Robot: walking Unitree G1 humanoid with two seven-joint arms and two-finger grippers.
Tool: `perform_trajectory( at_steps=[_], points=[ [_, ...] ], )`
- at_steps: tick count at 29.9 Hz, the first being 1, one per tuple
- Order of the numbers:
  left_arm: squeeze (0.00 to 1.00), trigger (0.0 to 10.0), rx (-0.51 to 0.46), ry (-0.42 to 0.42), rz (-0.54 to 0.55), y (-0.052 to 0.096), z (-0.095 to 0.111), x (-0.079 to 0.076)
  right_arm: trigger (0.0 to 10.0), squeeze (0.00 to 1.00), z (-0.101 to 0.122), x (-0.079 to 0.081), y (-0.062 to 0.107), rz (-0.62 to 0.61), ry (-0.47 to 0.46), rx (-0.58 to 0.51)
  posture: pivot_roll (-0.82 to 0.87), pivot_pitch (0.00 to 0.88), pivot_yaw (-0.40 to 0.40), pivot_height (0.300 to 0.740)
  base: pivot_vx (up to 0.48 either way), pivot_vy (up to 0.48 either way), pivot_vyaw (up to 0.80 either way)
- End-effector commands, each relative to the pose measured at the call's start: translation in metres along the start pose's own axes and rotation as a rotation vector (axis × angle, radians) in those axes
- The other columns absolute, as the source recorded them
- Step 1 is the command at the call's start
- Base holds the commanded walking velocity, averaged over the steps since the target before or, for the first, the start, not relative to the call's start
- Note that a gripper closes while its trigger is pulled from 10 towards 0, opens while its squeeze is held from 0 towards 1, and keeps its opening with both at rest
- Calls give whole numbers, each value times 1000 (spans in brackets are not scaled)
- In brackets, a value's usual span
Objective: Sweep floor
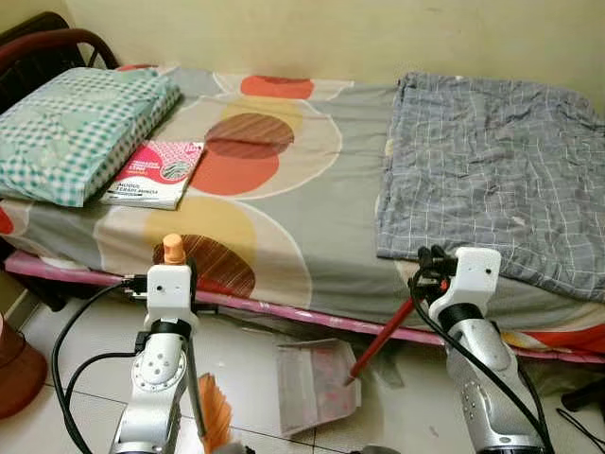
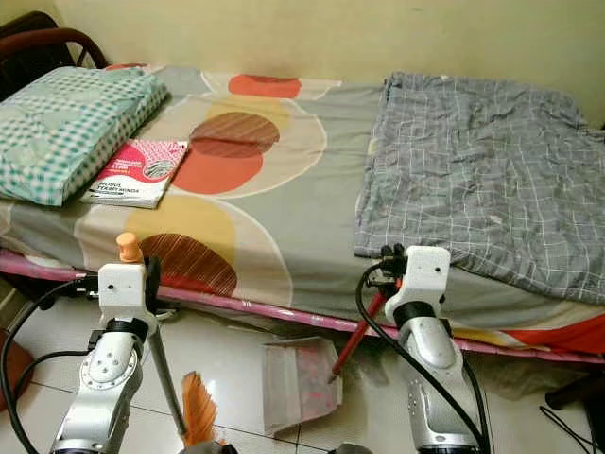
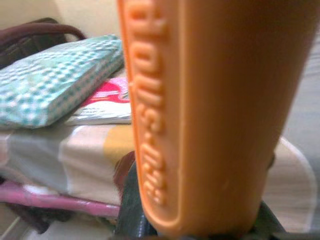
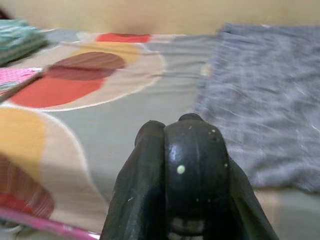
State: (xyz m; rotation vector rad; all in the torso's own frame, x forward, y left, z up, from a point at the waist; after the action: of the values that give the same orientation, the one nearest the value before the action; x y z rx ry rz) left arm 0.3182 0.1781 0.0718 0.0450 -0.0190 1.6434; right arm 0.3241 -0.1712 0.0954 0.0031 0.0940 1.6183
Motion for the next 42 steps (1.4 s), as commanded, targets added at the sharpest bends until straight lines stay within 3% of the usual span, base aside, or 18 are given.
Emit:
perform_trajectory(
  at_steps=[1,8,16,21,26,29,32,37,42],
  points=[
    [0,10000,-45,-16,24,-1,10,6,10000,0,16,10,-2,42,-12,-50,-59,43,11,740,0,0,800],
    [0,10000,-34,-3,60,-2,7,13,10000,0,10,17,1,88,-13,-31,-58,31,13,740,0,0,800],
    [0,10000,-14,1,46,-2,3,9,10000,0,5,17,4,97,18,-23,-56,27,18,740,0,0,800],
    [0,10000,-13,13,23,-2,2,3,10000,0,13,27,0,131,56,-58,-55,28,17,740,0,0,798],
    [0,10000,37,62,-1,3,-15,-6,10000,0,4,27,-6,110,-14,-24,-17,36,-27,740,0,0,799],
    [0,10000,8,66,30,-4,-6,-2,10000,0,-9,32,-10,110,-22,12,7,24,-45,740,0,0,794],
    [0,10000,-30,39,33,-8,4,1,10000,0,-7,37,-14,122,0,-2,31,10,-44,740,0,0,794],
    [0,10000,-4,63,4,-6,5,3,10000,0,0,44,-21,146,26,-37,24,10,-1,740,0,0,794],
    [0,10000,-35,35,-21,-1,12,4,10000,0,5,30,-27,102,32,-57,27,0,3,740,0,0,794]
  ],
)
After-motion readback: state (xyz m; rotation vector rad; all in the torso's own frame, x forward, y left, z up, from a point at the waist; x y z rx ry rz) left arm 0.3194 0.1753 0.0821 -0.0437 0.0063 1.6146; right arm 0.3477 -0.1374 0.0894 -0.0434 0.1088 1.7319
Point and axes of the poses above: a point about 5 cm out from each wrist's last joint towards the gripper, its own y axis pointing back from the gripper into the wrist, its own z axis along the axis of the wrist's last joint, x = y × z, the point moved 6 cm from there along -y, pointing out of the wrist towards the gripper, and after that the axes turned 7 degrees about y, right-handed, at the moved point
